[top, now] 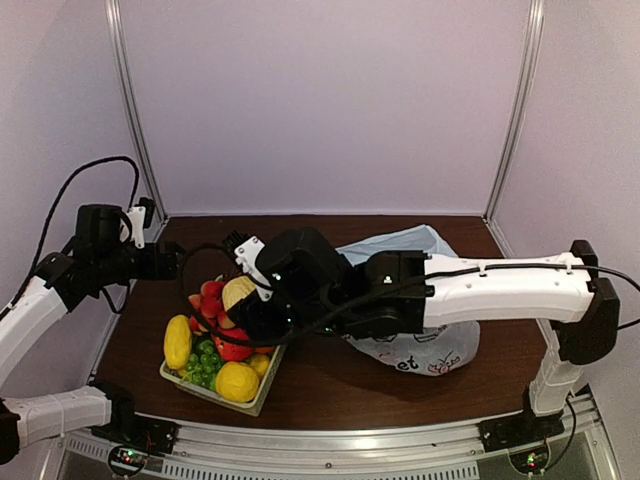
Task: Untie the knot of the plastic bag and take out the fruit
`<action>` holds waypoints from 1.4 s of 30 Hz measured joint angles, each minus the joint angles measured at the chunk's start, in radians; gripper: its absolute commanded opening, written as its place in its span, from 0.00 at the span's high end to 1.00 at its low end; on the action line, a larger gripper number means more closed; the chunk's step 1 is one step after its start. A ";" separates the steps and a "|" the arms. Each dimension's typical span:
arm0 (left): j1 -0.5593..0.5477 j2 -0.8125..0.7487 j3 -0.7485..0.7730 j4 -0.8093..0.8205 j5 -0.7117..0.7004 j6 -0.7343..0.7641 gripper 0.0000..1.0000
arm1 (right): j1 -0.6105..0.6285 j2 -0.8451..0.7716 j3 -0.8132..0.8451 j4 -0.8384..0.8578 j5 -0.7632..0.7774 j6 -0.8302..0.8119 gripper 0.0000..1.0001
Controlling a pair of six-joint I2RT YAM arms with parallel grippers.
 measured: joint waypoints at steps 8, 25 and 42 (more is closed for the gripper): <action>0.000 -0.021 -0.014 0.039 -0.012 0.001 0.03 | -0.117 0.138 0.191 -0.074 -0.027 -0.015 0.46; 0.000 0.020 -0.053 0.122 0.230 0.032 0.03 | -0.266 0.244 0.369 -0.107 -0.048 -0.002 0.46; 0.000 0.037 -0.067 0.180 0.265 0.034 0.03 | -0.455 0.431 0.500 -0.047 -0.358 0.062 0.45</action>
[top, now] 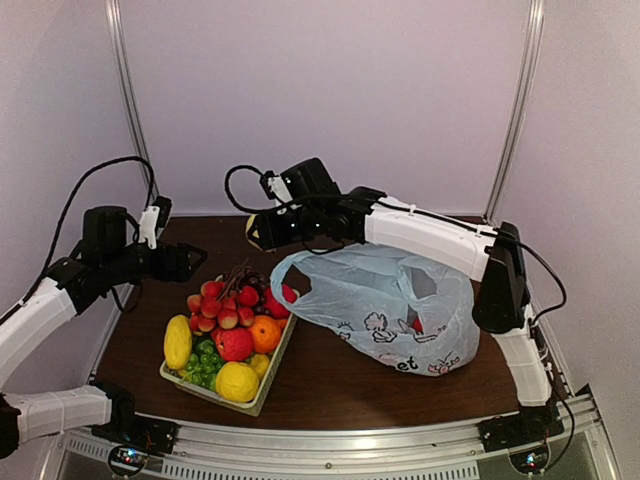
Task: Untie the knot of the plastic bag and take out the fruit
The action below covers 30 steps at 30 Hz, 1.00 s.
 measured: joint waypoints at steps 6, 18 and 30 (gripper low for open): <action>0.000 -0.019 -0.003 0.006 -0.026 0.000 0.02 | 0.003 0.069 0.013 -0.010 -0.150 0.001 0.45; 0.000 0.013 -0.004 0.024 0.058 0.002 0.03 | 0.004 0.084 0.024 -0.011 -0.344 0.030 0.44; 0.000 0.035 -0.004 0.056 0.127 0.002 0.03 | 0.005 0.100 0.026 -0.013 -0.445 0.045 0.40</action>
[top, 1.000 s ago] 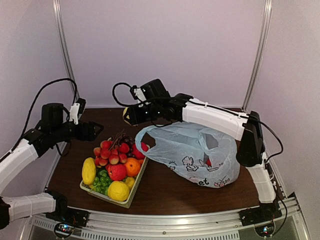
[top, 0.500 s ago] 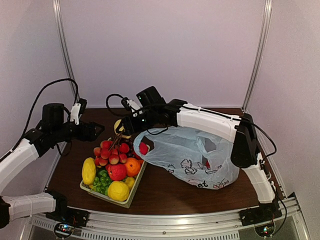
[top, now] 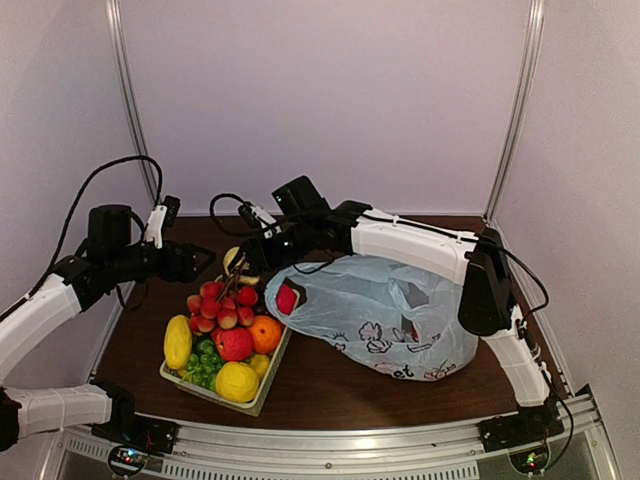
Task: Untie the knot of the plastic bag and take out the fruit
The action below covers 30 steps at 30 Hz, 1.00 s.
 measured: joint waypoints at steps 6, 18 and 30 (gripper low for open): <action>0.000 0.029 0.000 0.000 0.019 0.000 0.03 | 0.003 0.000 0.000 -0.004 -0.030 -0.001 0.35; 0.000 0.116 0.014 0.019 0.040 -0.026 0.03 | 0.008 0.000 0.000 -0.030 -0.024 -0.005 0.21; 0.002 0.288 0.062 0.141 0.100 -0.104 0.17 | 0.008 0.000 -0.024 -0.021 -0.012 -0.008 0.28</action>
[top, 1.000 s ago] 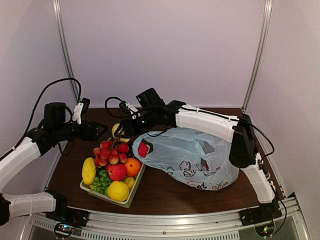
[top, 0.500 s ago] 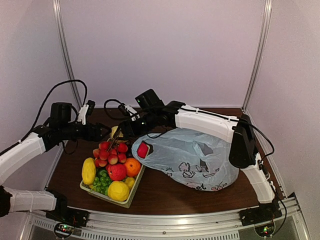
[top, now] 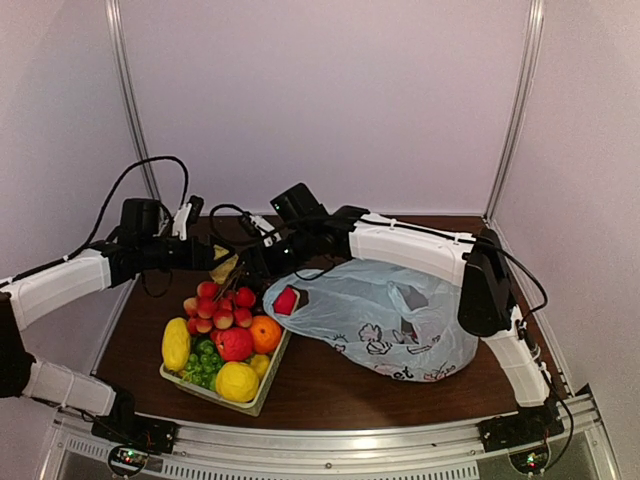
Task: Untie the knot of the plastic bag and take out the fruit
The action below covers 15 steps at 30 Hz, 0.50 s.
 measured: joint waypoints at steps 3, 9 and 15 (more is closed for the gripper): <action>0.004 0.044 0.006 0.032 0.014 -0.008 0.26 | 0.000 0.000 -0.014 0.003 0.003 0.000 0.29; 0.011 0.079 0.008 0.050 0.020 -0.014 0.32 | 0.000 -0.003 -0.030 0.019 0.007 -0.001 0.29; 0.011 0.079 0.017 0.031 0.006 -0.010 0.42 | 0.000 -0.030 -0.071 0.045 0.036 -0.001 0.25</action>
